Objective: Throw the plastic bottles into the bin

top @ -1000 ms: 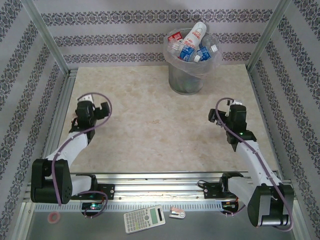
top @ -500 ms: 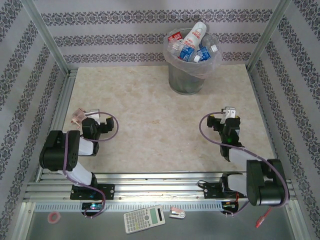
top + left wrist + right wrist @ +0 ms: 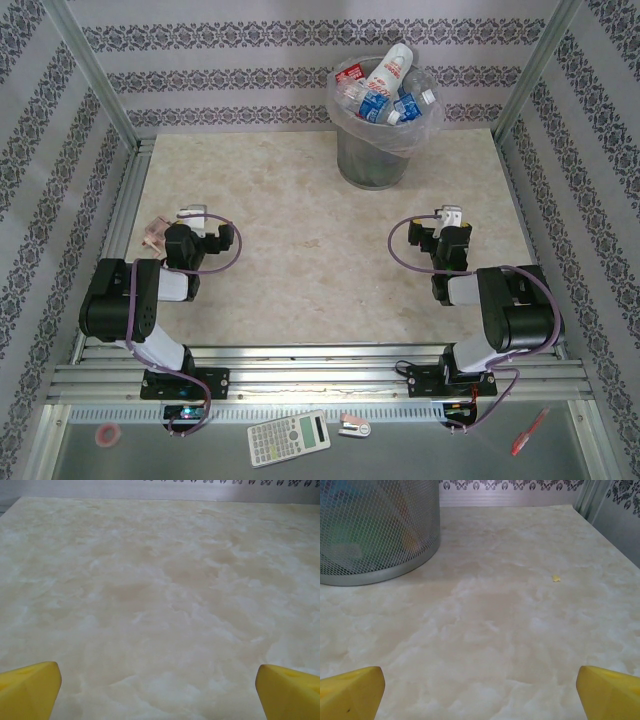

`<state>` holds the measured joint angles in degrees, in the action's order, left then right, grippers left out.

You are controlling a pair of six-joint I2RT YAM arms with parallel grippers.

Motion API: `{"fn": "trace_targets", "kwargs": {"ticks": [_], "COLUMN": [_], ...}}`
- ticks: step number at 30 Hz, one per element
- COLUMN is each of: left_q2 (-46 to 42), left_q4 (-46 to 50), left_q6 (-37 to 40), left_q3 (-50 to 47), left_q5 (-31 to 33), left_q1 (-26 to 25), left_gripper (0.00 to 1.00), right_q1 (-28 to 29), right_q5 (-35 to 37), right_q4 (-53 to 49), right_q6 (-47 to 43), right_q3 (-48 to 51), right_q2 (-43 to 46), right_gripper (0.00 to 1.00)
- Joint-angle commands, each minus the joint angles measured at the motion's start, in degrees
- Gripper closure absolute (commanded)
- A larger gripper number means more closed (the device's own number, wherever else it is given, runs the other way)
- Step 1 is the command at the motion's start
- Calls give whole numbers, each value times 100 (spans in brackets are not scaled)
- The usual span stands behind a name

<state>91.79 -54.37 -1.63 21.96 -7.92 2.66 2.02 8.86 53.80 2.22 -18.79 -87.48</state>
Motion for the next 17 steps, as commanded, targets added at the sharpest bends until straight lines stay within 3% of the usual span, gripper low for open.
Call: {"fn": "trace_targets", "kwargs": {"ticks": [1, 17], "left_q2": [-73, -69], "left_q4": [112, 47], "left_q6": [125, 119], "left_q3": [64, 29], "left_q5": [145, 125], "left_q1": [-45, -46], "left_gripper": [0, 0], "right_q1": [18, -91], "right_q5": [177, -175], "right_q4": [92, 25], "right_q6": [68, 86], "right_q3": [-55, -204], "right_q2": [46, 60], "right_gripper": [2, 2]}}
